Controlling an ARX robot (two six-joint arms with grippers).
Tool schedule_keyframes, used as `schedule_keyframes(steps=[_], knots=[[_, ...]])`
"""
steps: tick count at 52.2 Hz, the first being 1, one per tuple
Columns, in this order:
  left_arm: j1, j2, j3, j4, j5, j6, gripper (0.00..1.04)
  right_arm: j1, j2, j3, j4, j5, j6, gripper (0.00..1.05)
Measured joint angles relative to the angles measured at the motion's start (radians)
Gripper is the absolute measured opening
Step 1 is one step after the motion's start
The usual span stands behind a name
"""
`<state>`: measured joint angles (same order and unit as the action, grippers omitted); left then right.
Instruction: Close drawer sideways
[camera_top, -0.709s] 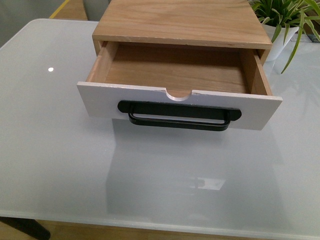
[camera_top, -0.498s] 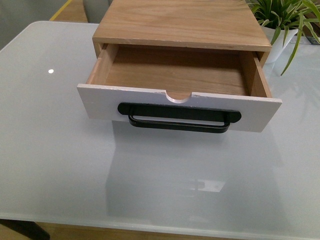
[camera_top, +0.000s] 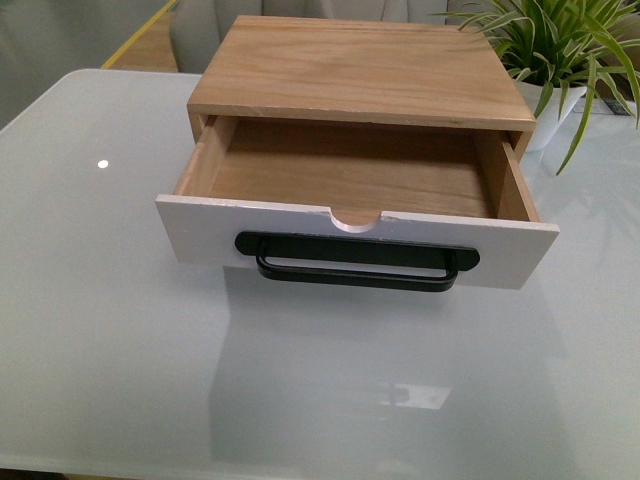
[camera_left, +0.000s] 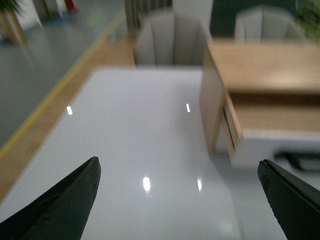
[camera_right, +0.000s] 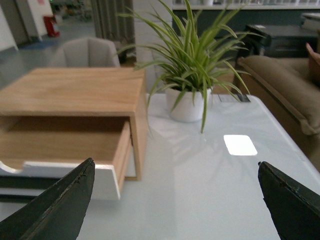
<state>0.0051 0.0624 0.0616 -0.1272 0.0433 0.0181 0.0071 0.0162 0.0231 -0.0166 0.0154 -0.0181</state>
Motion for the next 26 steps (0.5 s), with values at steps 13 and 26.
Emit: schedule_keyframes(steps=[13, 26], knots=[[-0.095, 0.447, 0.12, -0.048, 0.125, 0.113, 0.96, 0.138, 0.49, 0.097, 0.07, 0.08, -0.308, 0.96], [-0.161, 1.028, 0.232, 0.37, 0.316, 0.371, 0.96, 0.205, 1.116, 0.262, 0.315, -0.048, -0.759, 0.96]])
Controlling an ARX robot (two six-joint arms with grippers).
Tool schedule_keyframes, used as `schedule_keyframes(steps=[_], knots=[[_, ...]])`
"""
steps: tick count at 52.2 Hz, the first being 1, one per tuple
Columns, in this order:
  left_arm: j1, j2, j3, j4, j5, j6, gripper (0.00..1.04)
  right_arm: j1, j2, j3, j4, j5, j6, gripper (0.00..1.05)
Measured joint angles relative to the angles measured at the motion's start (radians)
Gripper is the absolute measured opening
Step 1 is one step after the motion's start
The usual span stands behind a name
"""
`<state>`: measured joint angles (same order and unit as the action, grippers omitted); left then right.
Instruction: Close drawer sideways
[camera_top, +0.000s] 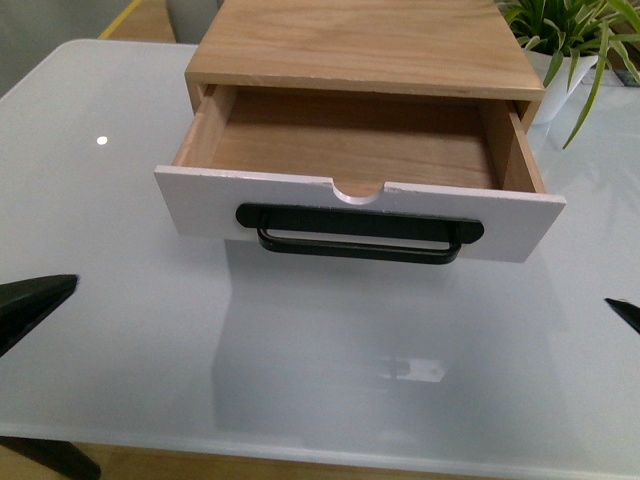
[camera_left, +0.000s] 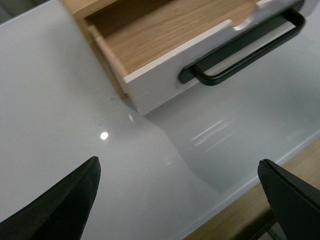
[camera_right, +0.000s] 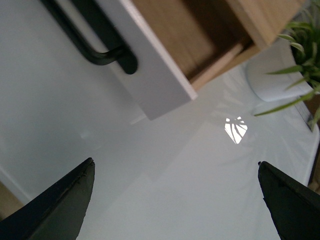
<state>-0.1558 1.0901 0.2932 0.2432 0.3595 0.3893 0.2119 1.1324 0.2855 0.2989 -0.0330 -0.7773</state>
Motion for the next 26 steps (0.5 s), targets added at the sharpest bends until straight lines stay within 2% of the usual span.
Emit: schedule_keyframes(steps=[10, 26], knots=[[-0.04, 0.275, 0.118, 0.071, 0.124, 0.171, 0.96, 0.03, 0.201, 0.088, -0.006, -0.046, -0.204, 0.96], [-0.121, 0.492, 0.216, 0.133, 0.197, 0.264, 0.96, 0.105, 0.344, 0.159, 0.01, -0.068, -0.296, 0.96]])
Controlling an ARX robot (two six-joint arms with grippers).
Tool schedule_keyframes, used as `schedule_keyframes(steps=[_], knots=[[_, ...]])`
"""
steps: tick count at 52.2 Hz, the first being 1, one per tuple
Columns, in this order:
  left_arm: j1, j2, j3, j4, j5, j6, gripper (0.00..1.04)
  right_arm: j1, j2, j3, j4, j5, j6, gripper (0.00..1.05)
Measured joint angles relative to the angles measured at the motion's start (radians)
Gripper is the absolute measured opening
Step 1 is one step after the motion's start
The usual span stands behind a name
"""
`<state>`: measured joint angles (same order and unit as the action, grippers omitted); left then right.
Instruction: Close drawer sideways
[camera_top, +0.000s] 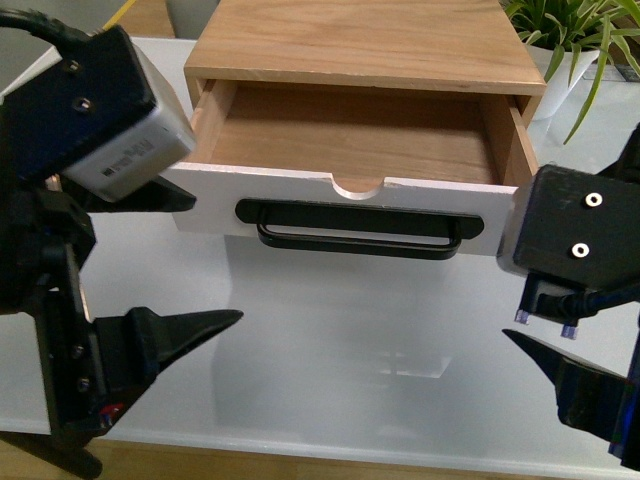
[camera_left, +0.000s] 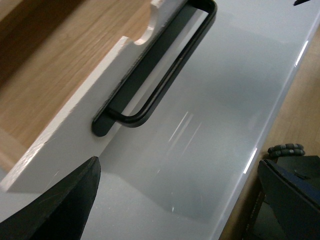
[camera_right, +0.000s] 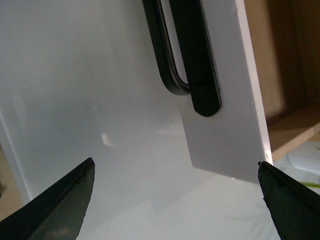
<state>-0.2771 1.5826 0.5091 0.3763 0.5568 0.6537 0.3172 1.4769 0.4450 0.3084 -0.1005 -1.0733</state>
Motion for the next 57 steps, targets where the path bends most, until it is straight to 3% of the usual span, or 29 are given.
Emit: schedule_keyframes(steps=[15, 57], knots=[[-0.061, 0.104, 0.07, -0.014, 0.048, 0.105, 0.96, 0.061, 0.086, 0.051, 0.001, -0.02, -0.035, 0.96], [-0.1, 0.244, 0.178, -0.022, 0.081, 0.174, 0.96, 0.089, 0.229, 0.114, 0.052, -0.05, -0.076, 0.96]])
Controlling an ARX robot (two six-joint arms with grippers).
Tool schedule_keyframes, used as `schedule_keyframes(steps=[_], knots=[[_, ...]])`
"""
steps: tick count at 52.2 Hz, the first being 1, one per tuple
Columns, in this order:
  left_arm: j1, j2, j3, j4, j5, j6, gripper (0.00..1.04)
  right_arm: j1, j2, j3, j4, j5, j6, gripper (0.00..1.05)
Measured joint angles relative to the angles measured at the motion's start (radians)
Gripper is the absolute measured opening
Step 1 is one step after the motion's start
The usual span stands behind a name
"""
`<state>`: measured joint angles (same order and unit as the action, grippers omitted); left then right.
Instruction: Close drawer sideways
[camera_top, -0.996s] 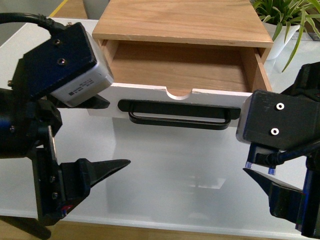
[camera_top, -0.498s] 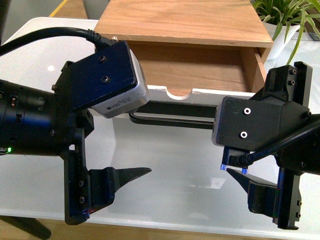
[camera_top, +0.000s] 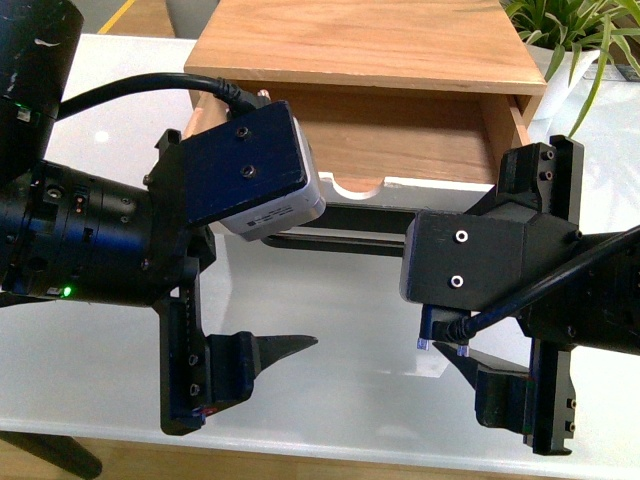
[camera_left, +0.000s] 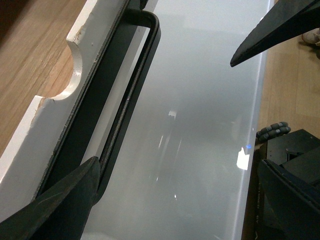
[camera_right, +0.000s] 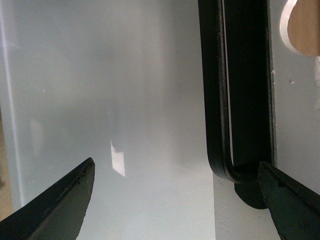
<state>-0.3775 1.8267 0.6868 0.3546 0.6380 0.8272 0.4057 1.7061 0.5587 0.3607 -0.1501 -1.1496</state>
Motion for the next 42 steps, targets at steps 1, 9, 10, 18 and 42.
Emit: schedule_keyframes(steps=[1, 9, 10, 18, 42], knots=[[0.0, 0.002, 0.002, -0.001, 0.0, 0.0, 0.96, 0.0, 0.001, 0.001, 0.0, 0.0, 0.0, 0.96], [-0.005, 0.023, 0.027, -0.013, 0.001, 0.005, 0.96, 0.0, 0.016, 0.013, 0.0, -0.001, -0.007, 0.96], [-0.006, 0.024, 0.029, -0.014, 0.001, 0.006, 0.96, 0.0, 0.016, 0.014, 0.0, -0.001, -0.007, 0.96], [-0.009, 0.045, 0.057, -0.029, 0.001, 0.014, 0.96, 0.0, 0.025, 0.029, -0.002, -0.005, -0.016, 0.96], [-0.017, 0.095, 0.116, -0.056, 0.003, 0.018, 0.96, 0.011, 0.066, 0.056, -0.009, -0.01, -0.019, 0.96]])
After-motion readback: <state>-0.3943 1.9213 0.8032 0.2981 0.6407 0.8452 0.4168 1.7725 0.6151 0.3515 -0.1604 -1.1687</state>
